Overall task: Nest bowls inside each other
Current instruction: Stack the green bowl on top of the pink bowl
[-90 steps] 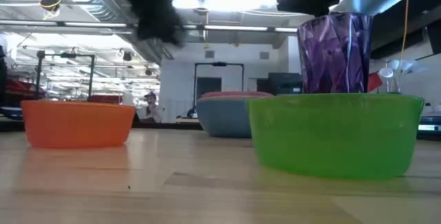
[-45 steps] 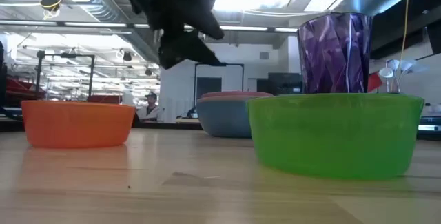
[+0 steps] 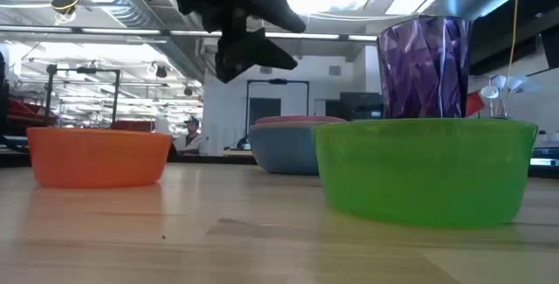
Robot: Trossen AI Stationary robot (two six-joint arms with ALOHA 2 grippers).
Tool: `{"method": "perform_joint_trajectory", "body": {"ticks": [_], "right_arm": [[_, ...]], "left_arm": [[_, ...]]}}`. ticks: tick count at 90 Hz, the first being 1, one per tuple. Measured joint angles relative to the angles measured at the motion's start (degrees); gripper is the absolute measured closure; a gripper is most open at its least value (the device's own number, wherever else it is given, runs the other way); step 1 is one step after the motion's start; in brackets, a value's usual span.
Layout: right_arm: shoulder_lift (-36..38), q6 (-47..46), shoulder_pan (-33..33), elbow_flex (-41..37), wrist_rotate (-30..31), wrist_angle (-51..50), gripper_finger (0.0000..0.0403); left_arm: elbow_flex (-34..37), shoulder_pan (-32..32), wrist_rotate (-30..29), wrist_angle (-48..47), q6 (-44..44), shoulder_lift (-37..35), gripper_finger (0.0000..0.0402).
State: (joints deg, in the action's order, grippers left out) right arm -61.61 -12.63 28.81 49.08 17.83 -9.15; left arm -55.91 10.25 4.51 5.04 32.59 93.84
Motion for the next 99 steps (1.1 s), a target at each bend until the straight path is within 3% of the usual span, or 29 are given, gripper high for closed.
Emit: {"method": "perform_joint_trajectory", "body": {"ticks": [35, 57, 90, 99], "right_arm": [[-4.25, -6.87, 5.45, 0.02, 7.12, -0.85, 0.0288], [-5.38, -12.43, 8.36, 0.04, 4.57, -0.77, 0.0288], [-14.92, -24.56, 12.91, 0.01, 0.27, -2.13, 0.0288], [-15.11, -24.6, 12.37, 0.06, -4.53, -5.96, 0.0288]], "left_arm": [[-0.97, 2.92, 0.68, 8.39, 4.88, 8.27, 0.0219], [-4.85, 3.16, 3.33, 4.95, 4.19, 10.3, 0.0219], [-5.06, 0.68, 3.03, -0.65, -0.05, 7.1, 0.0219], [-5.78, -0.92, 3.88, -4.34, -1.96, 4.92, 0.0219]]}}
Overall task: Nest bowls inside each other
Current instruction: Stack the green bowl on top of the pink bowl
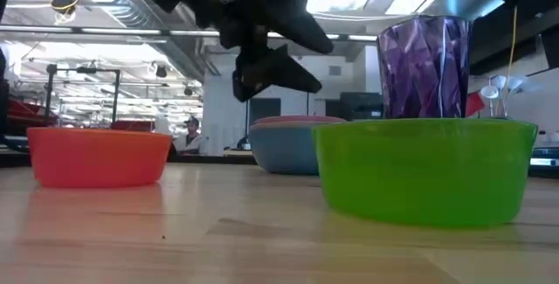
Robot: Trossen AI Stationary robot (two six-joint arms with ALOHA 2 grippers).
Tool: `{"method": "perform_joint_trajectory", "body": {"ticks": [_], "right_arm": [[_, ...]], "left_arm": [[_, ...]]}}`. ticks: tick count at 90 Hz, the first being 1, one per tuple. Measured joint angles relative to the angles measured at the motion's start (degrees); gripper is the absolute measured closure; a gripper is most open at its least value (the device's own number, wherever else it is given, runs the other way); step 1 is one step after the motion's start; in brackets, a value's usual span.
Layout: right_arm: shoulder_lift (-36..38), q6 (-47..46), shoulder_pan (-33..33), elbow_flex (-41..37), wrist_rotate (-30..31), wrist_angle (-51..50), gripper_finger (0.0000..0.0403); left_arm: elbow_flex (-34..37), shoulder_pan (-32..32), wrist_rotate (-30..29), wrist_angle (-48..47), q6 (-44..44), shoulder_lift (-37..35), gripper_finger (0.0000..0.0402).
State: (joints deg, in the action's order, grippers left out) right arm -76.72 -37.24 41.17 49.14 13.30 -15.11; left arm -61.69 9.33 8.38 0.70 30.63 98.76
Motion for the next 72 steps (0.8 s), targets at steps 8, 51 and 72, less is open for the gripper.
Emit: {"method": "perform_joint_trajectory", "body": {"ticks": [8, 51, 72], "right_arm": [[-2.46, -0.76, -1.87, 0.02, -5.88, -1.03, 0.0288], [-19.33, 5.85, -8.72, 12.78, -17.05, -0.64, 0.0288], [-23.66, 3.45, -8.7, 22.91, -16.32, -7.74, 0.0288]], "left_arm": [[-1.18, -1.12, -0.2, -5.5, -2.61, -2.79, 0.0219], [-2.9, -0.45, -18.28, -24.05, -8.63, -19.77, 0.0219], [-2.88, 1.46, -18.52, -24.2, -8.24, -20.28, 0.0219]]}}
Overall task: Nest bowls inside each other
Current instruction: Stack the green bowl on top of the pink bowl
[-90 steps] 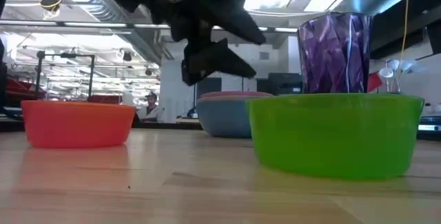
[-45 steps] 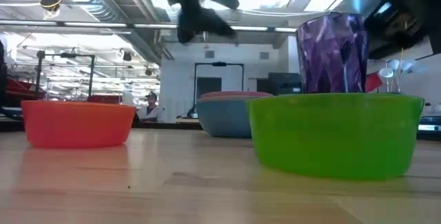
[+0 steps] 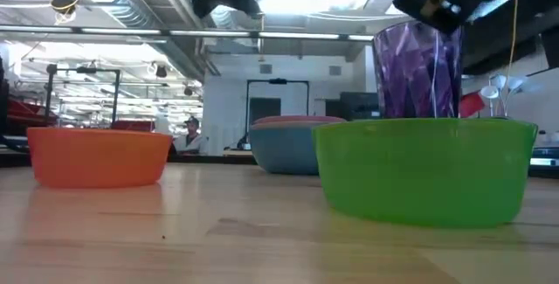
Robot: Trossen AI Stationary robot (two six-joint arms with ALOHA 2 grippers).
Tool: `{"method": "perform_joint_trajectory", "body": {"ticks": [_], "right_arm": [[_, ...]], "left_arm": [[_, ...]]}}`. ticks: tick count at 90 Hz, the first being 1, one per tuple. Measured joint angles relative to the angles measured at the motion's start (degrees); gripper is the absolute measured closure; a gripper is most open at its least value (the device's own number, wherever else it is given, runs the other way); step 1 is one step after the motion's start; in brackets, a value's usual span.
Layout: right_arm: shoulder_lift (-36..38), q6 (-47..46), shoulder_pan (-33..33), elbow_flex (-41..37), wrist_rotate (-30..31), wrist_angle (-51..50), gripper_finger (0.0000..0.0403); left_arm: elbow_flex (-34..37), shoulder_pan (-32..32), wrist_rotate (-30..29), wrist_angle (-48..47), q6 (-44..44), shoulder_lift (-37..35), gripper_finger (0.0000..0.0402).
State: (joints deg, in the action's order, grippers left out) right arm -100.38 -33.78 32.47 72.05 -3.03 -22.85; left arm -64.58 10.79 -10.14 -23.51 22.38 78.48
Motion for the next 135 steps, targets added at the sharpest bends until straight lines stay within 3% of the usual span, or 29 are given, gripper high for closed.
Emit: {"method": "perform_joint_trajectory", "body": {"ticks": [21, 46, 89, 116, 126, 135], "right_arm": [[-5.63, -10.16, 2.53, 5.53, 2.63, -4.41, 0.0288], [-15.47, -10.85, 3.56, 18.82, 5.44, -24.24, 0.0288], [-18.92, -3.39, 1.15, 22.1, 5.17, -24.94, 0.0288], [-22.14, -1.71, 0.38, 22.07, 1.89, -23.2, 0.0289], [-22.94, -0.19, -0.39, 22.07, 0.39, -23.48, 0.0314], [-23.34, 2.05, -1.18, 22.03, -1.06, -23.81, 0.0377]], "left_arm": [[0.02, 3.34, -3.18, 0.13, 1.85, 0.15, 0.0219], [0.02, 8.41, -8.55, 0.0, 4.63, 0.15, 0.0219], [0.09, 10.16, -14.23, -7.13, 7.4, -0.18, 0.0219], [0.09, 10.2, -16.23, -10.14, 7.68, -5.53, 0.0219], [0.09, 10.2, -18.16, -11.31, 7.68, -7.62, 0.0219], [0.09, 10.2, -19.05, -12.7, 7.68, -8.74, 0.0219]]}}
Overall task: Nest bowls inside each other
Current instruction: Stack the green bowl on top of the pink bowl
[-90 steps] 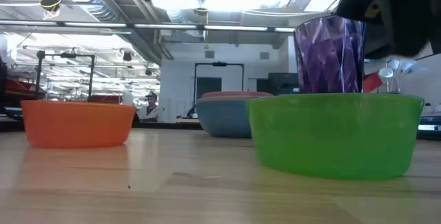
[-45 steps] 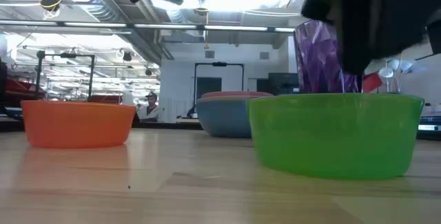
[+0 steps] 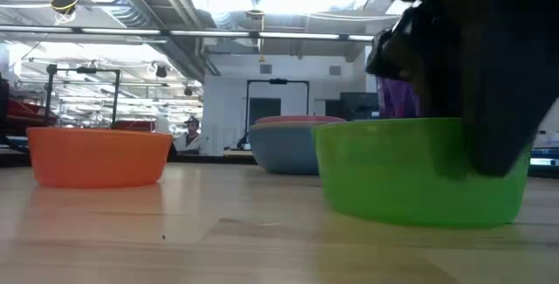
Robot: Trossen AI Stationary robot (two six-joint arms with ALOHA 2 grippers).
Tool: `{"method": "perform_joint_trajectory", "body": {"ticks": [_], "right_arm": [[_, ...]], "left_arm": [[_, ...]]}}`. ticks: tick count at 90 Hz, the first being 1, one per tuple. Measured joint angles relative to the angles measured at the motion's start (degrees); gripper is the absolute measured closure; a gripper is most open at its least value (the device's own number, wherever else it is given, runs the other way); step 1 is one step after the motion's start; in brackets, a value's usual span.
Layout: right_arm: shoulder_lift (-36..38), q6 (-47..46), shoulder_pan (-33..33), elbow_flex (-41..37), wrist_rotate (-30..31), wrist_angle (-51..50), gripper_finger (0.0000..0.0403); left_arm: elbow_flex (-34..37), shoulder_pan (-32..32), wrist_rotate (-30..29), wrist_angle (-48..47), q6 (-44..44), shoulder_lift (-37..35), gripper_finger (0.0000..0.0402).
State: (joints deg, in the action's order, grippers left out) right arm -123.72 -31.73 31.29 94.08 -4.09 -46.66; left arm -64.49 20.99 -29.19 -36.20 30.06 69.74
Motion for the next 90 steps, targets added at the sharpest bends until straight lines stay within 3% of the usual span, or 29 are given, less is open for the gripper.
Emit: {"method": "perform_joint_trajectory", "body": {"ticks": [26, 54, 71, 90], "right_arm": [[1.44, 4.94, -1.14, 1.71, 1.53, -0.56, 0.0402], [2.1, 14.33, -3.36, 20.83, 7.44, -11.83, 0.0402], [2.21, 20.28, -8.64, 28.57, 12.87, -20.87, 0.0402], [2.21, 27.65, -17.86, 26.45, 12.78, -22.97, 0.0403]], "left_arm": [[0.0, -0.02, -1.46, -4.16, 1.3, -1.96, 0.0219], [0.0, -0.04, -4.73, -5.31, 1.21, -7.38, 0.0219], [0.0, -0.04, -6.2, -6.23, 0.31, -8.75, 0.0219], [2.25, -0.13, -6.67, -9.53, 4.13, -8.2, 0.0219]]}}
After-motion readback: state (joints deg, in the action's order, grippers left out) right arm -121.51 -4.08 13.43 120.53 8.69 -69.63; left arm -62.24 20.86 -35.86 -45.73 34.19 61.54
